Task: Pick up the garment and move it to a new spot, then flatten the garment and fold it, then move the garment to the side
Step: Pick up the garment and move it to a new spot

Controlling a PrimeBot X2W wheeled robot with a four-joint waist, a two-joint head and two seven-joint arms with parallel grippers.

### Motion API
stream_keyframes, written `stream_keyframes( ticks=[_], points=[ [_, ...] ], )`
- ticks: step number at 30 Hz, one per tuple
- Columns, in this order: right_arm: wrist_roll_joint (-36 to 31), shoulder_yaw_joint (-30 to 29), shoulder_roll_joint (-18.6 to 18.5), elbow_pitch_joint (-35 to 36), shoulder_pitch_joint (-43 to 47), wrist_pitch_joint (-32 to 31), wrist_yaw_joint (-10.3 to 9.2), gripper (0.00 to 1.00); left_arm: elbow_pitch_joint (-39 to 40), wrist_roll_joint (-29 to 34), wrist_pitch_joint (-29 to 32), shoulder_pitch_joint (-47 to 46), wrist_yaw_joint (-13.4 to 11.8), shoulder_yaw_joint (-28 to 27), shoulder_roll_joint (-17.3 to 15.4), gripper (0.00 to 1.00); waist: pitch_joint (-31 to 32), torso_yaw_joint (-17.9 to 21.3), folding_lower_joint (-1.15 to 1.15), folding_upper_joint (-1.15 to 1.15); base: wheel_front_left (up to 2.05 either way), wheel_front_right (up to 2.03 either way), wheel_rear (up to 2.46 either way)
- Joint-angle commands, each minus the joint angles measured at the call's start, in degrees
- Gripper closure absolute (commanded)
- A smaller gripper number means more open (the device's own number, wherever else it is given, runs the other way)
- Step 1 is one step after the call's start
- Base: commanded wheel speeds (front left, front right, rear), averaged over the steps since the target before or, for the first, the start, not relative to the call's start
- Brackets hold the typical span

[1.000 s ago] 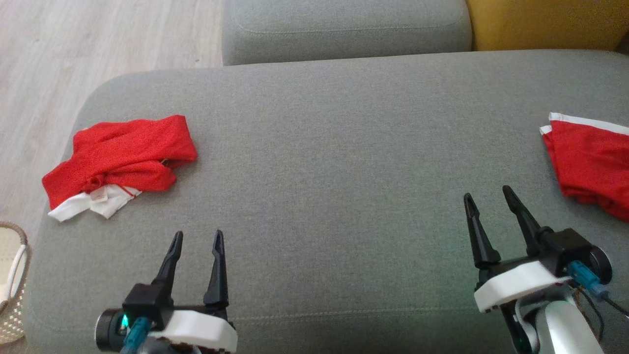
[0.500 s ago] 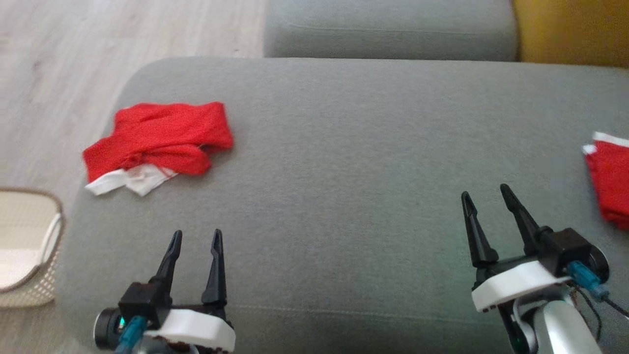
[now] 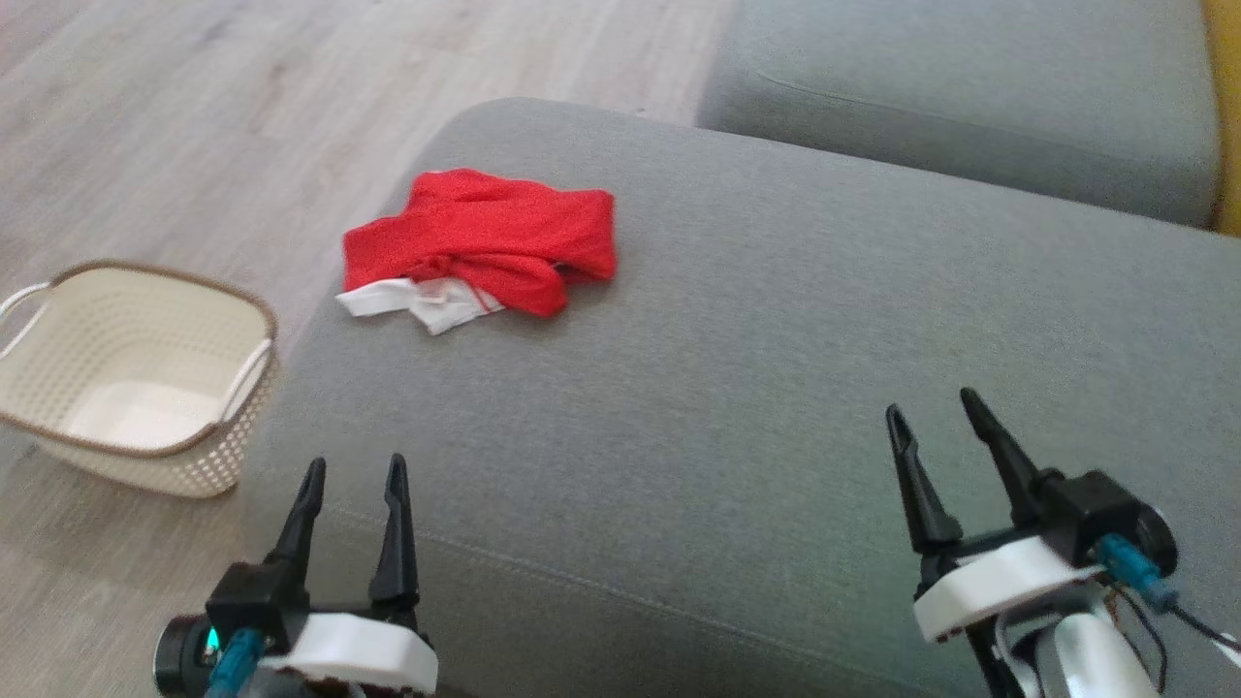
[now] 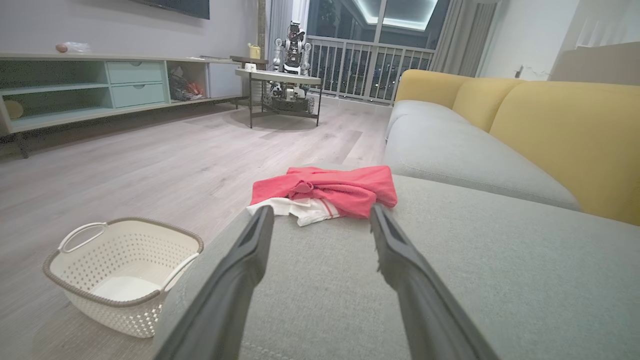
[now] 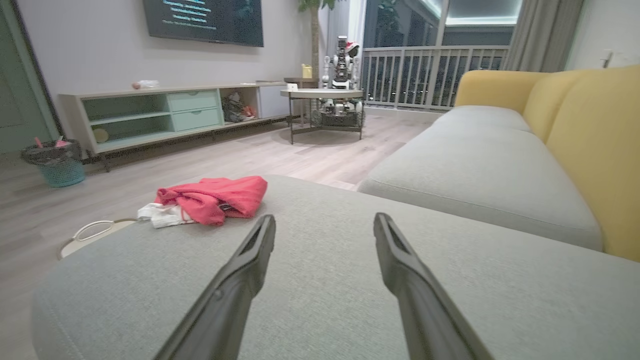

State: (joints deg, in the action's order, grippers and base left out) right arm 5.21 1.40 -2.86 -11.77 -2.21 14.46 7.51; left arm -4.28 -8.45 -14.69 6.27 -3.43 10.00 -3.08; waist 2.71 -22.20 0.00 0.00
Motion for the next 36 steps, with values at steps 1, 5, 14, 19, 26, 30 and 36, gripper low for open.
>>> stream_keyframes(
  ticks=[1, 5, 14, 19, 26, 30, 36],
  points=[
    [0.4, 1.8, 0.0, 1.7, -0.5, 0.5, -0.02, 0.00, 2.0, 0.6, -0.3, -1.4, 0.5, -2.2, 0.2, 0.00, 0.6, -2.2, 0.00, 0.00, 0.00, 0.00, 0.00],
    [0.5, 2.4, 0.0, 1.8, -0.1, 0.5, -0.02, 0.00, 2.0, 0.9, -0.3, -1.1, 0.8, -2.5, 0.2, 0.00, 0.7, -3.6, 0.00, 0.00, 0.00, 0.00, 0.00],
    [1.3, 2.7, 0.0, 1.5, -0.2, 0.5, -0.02, 0.00, 2.4, 1.6, -0.3, -0.6, 1.8, -4.6, 0.2, 0.00, 0.8, -4.3, 0.00, 0.00, 0.00, 0.00, 0.00],
    [1.7, 2.7, 0.0, 1.7, -0.2, 0.5, -0.02, 0.00, 3.1, 1.9, -0.3, -1.0, 2.5, -7.8, 0.2, 0.00, 0.4, -3.4, 0.00, 0.00, 0.00, 0.00, 0.00],
    [-0.2, 1.7, 0.0, 2.8, -2.0, 0.5, -0.02, 0.00, 1.3, -1.1, -0.3, -5.2, 5.8, -13.3, -0.5, 0.00, -4.2, -1.6, 0.00, 0.00, 0.00, 0.00, 0.00],
    [-2.8, 1.6, 0.0, 4.2, -4.7, 0.5, -0.02, 0.00, -4.1, -3.4, -0.3, -11.2, 7.8, -15.2, -2.7, 0.00, -9.1, -0.5, 0.00, 0.00, 0.00, 0.00, 0.00],
    [-6.9, 2.4, 0.0, 8.4, -9.4, -1.7, -0.02, 0.00, -14.8, -7.8, 3.5, -24.2, 9.3, -17.7, -7.6, 0.00, -17.5, 1.5, 0.00, 0.00, 0.00, 0.00, 0.00]
  ],
)
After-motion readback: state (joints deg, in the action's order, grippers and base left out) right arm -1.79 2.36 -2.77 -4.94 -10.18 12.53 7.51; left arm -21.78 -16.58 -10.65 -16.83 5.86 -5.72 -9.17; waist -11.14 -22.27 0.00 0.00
